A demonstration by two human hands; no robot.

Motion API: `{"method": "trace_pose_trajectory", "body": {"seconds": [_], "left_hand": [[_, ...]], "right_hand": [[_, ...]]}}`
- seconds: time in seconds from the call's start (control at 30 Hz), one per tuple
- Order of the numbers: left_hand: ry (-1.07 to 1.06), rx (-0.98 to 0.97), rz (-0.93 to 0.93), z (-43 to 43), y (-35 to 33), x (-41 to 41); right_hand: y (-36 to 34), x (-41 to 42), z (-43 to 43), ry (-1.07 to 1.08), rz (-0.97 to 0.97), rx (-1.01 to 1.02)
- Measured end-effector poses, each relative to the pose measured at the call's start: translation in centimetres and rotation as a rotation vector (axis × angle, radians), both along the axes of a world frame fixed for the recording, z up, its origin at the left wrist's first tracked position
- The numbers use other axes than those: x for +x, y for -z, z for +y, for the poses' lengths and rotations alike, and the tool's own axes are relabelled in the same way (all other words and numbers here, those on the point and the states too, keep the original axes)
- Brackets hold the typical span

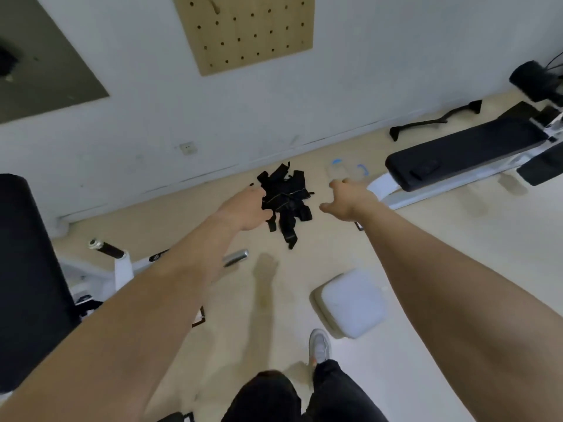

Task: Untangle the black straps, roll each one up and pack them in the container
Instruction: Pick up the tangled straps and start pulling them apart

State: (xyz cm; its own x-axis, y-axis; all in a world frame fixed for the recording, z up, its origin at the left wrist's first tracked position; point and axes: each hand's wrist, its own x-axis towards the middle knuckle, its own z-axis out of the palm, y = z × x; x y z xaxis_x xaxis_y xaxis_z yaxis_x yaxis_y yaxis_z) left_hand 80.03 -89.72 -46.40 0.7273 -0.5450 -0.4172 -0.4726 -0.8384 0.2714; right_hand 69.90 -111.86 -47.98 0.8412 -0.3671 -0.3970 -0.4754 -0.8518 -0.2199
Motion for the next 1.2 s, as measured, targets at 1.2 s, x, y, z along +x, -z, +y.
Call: {"method": "trace_pose_trajectory", "body": {"seconds": [1.2], "left_hand": [[-0.474,-0.036,0.284,-15.9,19.6,45.4]], "right_hand": [[16.1,54.8,-15.7,-0.341,0.235,0.215]]}}
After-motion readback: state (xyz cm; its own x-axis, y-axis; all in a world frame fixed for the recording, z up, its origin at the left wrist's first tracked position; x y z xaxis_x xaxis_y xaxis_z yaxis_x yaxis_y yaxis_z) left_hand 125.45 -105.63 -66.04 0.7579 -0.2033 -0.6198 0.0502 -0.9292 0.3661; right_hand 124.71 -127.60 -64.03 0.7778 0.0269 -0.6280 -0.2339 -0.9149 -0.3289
